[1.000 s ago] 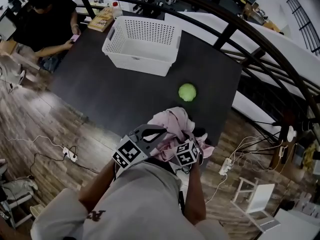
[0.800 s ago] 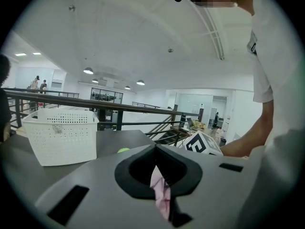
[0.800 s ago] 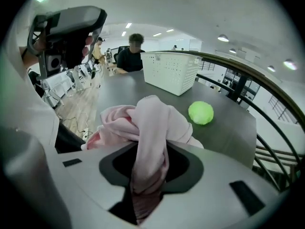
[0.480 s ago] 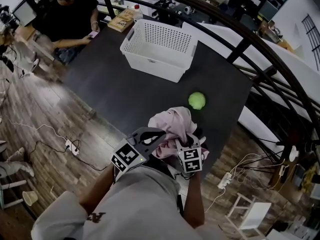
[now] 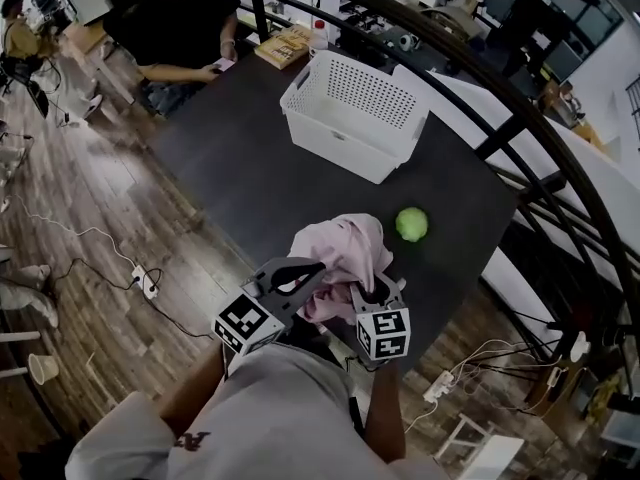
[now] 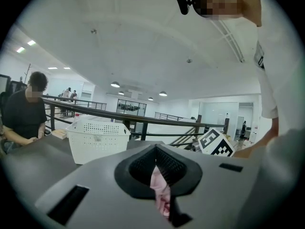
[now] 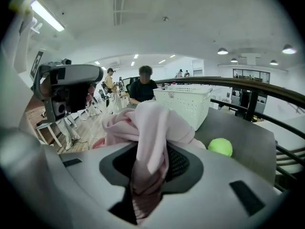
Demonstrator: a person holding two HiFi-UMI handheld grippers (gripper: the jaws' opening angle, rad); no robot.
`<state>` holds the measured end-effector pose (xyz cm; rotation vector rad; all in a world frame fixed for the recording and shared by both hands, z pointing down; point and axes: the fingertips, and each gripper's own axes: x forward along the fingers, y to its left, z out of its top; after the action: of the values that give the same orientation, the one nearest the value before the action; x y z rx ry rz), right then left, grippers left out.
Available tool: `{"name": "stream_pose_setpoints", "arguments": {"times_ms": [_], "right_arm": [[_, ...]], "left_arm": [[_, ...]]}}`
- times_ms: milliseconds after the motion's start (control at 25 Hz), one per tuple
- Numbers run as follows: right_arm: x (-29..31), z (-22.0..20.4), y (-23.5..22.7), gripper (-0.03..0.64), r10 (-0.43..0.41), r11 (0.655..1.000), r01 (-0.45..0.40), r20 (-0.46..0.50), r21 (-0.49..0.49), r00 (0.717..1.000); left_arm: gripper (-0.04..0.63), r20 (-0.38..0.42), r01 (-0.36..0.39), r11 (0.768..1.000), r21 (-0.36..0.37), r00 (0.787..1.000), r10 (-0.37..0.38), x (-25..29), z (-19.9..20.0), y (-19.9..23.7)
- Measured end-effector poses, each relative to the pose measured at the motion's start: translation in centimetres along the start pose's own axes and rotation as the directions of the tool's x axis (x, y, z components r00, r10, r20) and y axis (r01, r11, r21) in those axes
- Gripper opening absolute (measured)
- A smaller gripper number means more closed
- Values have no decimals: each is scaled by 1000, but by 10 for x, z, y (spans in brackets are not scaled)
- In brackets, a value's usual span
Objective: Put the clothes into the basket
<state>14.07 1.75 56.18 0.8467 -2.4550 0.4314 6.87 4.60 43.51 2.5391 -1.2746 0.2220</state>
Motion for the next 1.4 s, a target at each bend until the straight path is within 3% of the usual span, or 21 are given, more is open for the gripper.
{"name": "stream_pose_setpoints", "arguments": {"times_ms": [240,520,920,1400], "right_arm": [[-5,40,15,132,-20,1000,19,76,17,997],[-4,96,33,132,-92,990,69,196,123,976],[-4,158,53,132,-191,969,134,285,208,939],[-1,224,30,132,-161,974,78,399,214,903]], "left_arm": [[3,79,21,1000,18,997,-22,-20,24,17],[3,115,80,994,74,989,-88,-48,45,48],[3,152,158,980,121,973,-175,-75,73,80],[3,199,97,990,99,973,-115,-59,107,109]]}}
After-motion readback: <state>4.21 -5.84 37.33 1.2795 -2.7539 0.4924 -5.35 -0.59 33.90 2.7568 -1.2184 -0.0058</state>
